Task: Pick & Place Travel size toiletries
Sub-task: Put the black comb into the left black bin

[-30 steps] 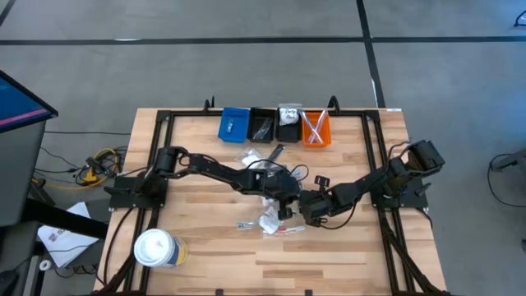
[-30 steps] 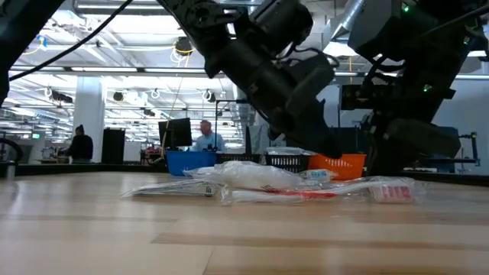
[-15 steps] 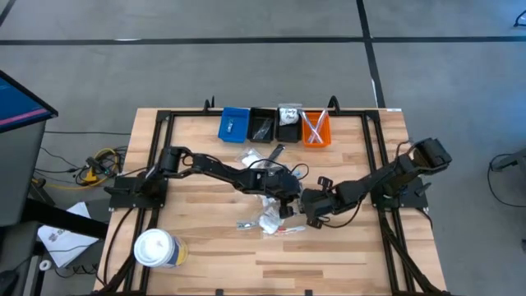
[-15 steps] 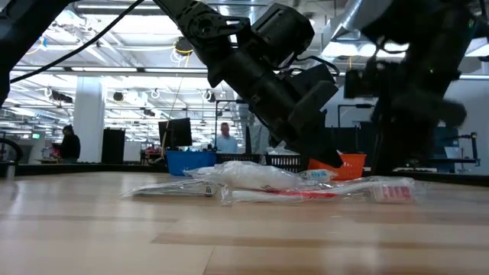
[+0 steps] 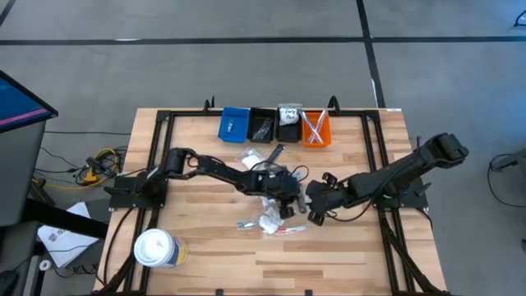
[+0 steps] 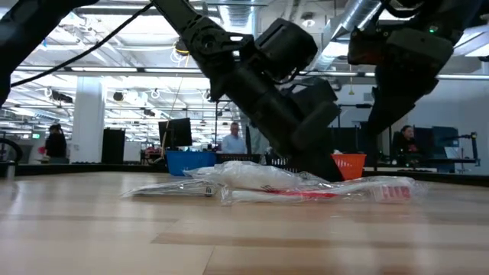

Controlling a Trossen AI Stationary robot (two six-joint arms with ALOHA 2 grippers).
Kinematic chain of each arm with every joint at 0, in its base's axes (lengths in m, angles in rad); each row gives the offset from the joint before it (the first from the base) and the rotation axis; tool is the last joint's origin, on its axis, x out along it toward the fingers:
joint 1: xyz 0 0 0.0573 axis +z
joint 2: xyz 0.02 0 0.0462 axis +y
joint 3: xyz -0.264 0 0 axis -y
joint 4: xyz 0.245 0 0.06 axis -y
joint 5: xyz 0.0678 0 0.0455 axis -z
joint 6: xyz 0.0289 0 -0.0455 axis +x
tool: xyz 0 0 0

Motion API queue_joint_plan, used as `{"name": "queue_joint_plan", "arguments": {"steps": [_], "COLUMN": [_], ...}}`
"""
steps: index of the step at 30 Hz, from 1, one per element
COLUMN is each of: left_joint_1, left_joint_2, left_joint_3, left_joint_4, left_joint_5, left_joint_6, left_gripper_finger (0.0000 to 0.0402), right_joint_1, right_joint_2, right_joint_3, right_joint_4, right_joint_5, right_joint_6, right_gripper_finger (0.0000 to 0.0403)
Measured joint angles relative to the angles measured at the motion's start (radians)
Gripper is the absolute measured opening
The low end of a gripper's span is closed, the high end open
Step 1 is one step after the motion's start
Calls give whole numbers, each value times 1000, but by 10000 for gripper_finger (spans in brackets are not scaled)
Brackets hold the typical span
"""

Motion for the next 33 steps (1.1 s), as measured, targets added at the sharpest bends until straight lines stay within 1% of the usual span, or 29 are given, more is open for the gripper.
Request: {"name": "queue_joint_plan", "arguments": {"steps": [7, 10, 13, 17, 20, 24, 26, 30, 33], "left_joint_1": [4, 4, 4, 4, 4, 4, 4, 4, 4], "left_joint_2": [3, 3, 3, 3, 3, 3, 4, 4, 4], "left_joint_3": [-1, -1, -1, -1, -1, -1, -1, -2, -2], "left_joint_4": [-24, -25, -25, -25, -26, -27, -27, -26, -25], "left_joint_5": [9, 9, 9, 9, 10, 10, 10, 10, 10], "left_joint_6": [-23, -26, -26, -26, -26, -24, -24, -24, -24], "left_gripper_finger": [2, 2, 2, 2, 2, 2, 2, 2, 2], "right_joint_1": [-6, -34, -86, -181, -231, -269, -284, -318, -331], "right_joint_2": [10, 9, 9, 9, -11, -41, -56, -57, -48], "right_joint_3": [-14, -60, -121, -182, -200, -216, -220, -220, -220], "right_joint_4": [-63, -50, 6, 193, 275, 289, 304, 339, 353], "right_joint_5": [24, 26, 16, -79, -131, -196, -246, -341, -377], "right_joint_6": [37, 71, 91, 79, 69, 78, 95, 137, 156], "right_gripper_finger": [154, 150, 149, 158, 170, 185, 192, 209, 222]}}
